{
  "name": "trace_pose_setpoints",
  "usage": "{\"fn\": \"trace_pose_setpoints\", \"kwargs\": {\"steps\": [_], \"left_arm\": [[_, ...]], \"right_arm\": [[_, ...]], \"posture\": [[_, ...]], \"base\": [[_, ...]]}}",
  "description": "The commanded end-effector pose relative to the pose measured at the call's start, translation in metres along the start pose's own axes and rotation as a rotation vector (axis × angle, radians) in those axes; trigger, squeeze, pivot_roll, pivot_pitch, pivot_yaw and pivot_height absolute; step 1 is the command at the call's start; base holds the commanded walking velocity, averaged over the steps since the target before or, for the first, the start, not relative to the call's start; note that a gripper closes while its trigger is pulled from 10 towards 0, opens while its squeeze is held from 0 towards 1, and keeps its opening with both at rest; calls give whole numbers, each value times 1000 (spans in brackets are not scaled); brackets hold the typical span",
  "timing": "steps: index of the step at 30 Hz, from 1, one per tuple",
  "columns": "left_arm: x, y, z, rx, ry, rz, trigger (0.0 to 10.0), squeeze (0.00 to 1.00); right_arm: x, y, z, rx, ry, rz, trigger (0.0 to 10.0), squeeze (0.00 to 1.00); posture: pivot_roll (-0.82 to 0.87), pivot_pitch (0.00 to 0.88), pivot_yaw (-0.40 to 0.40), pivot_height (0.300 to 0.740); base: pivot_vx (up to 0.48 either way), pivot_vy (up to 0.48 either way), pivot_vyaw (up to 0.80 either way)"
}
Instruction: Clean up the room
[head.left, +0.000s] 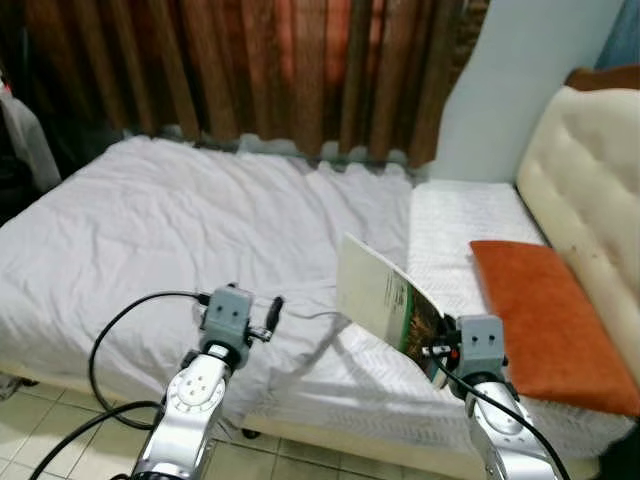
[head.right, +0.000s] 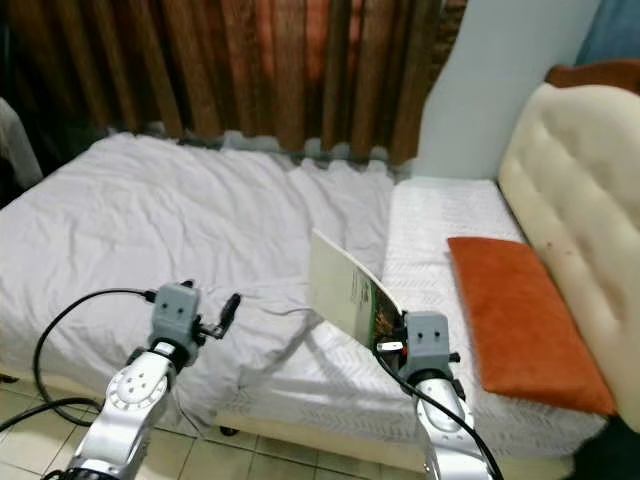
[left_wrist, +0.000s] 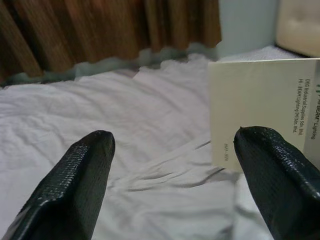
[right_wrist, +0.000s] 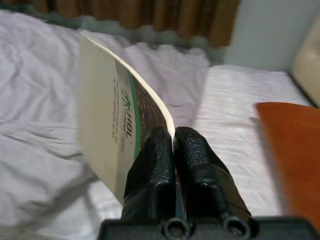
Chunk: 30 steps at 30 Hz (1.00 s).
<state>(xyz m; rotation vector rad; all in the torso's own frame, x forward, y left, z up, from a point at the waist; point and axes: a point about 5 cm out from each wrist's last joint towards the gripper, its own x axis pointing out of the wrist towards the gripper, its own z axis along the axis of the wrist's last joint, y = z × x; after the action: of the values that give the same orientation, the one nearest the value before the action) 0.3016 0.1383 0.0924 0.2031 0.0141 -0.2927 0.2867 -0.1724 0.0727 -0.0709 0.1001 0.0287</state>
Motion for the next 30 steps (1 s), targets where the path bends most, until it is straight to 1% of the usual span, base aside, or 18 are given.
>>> {"fn": "trace_pose_setpoints", "kwargs": {"steps": [1,10,12,14,15,16,18,20,25,30], "left_arm": [[4,-3,4,15,-13,-23,10000,0],[6,-5,4,20,-12,-53,10000,0],[7,-6,4,33,-9,-66,10000,0],[9,-8,1,67,15,-68,10000,0],[9,-8,1,69,19,-66,10000,0],[10,-8,1,49,18,-62,10000,0],[9,-8,3,57,7,-50,10000,0],[9,-8,5,28,-13,-27,10000,0],[7,-11,3,2,-5,-3,10000,0],[5,-12,3,-23,-9,44,10000,0]], "right_arm": [[0,-12,7,-1,-40,-49,10000,0],[-3,-15,1,16,-26,-68,10000,0],[-4,-16,1,21,-29,-74,10000,0],[-4,-13,-1,22,-27,-64,10000,0],[-4,-13,-1,25,-28,-65,10000,0],[-4,-13,-1,26,-27,-59,10000,0],[-4,-10,-1,27,-26,-44,10000,0],[-3,-9,-1,29,-24,-31,10000,0],[-2,-8,-1,24,-17,-10,10000,0],[2,-10,1,14,-12,7,10000,0]], "posture": [[23,0,-41,740],[16,0,-32,740],[13,0,-28,740],[14,0,-28,740],[14,0,-28,740],[13,0,-27,740],[10,0,-26,740],[9,0,-28,740],[9,0,-36,740],[20,0,-53,740]], "base": [[424,0,-800],[424,0,-797],[433,0,-788],[120,0,-747],[0,0,0],[0,0,0],[0,0,0],[300,0,0],[446,0,0],[455,0,0]]}}
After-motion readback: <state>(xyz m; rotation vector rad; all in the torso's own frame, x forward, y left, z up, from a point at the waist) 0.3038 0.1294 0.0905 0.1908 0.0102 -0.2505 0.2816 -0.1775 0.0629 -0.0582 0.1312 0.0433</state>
